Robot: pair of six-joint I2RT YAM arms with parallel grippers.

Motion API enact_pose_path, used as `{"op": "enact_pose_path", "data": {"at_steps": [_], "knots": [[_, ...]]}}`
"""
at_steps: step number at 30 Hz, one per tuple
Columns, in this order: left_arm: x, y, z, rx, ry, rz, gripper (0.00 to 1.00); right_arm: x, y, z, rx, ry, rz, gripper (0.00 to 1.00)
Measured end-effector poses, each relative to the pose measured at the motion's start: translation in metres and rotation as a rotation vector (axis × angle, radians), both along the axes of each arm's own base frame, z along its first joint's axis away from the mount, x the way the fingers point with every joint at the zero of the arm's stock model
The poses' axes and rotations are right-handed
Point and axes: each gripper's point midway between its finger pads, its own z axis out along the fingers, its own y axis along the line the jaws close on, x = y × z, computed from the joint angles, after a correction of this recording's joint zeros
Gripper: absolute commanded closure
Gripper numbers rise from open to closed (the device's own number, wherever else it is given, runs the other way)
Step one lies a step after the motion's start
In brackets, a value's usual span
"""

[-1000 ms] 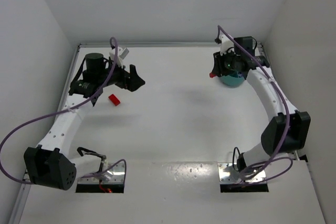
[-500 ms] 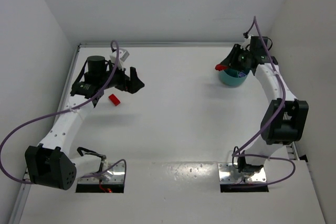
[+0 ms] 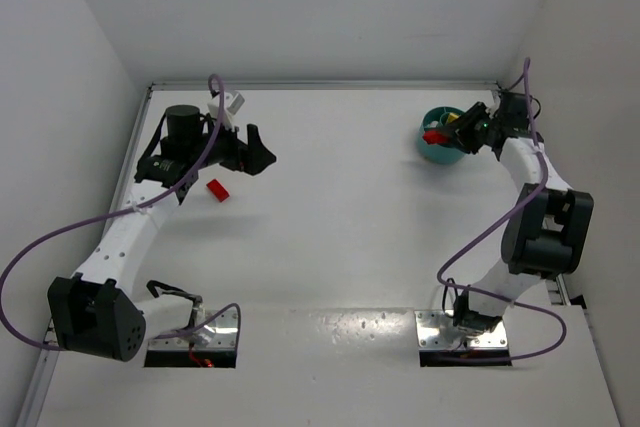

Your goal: Sort the legos into containers by color

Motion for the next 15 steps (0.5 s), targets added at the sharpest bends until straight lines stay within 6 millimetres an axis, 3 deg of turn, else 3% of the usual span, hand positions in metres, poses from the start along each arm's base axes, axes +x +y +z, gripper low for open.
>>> {"op": "enact_pose_path", "data": {"at_steps": [15], "knots": [[-0.001, -0.002, -0.007, -0.024, 0.018, -0.004, 0.00, 0.012, -0.018, 0.009, 0.109, -0.072, -0.098, 1.00]]}}
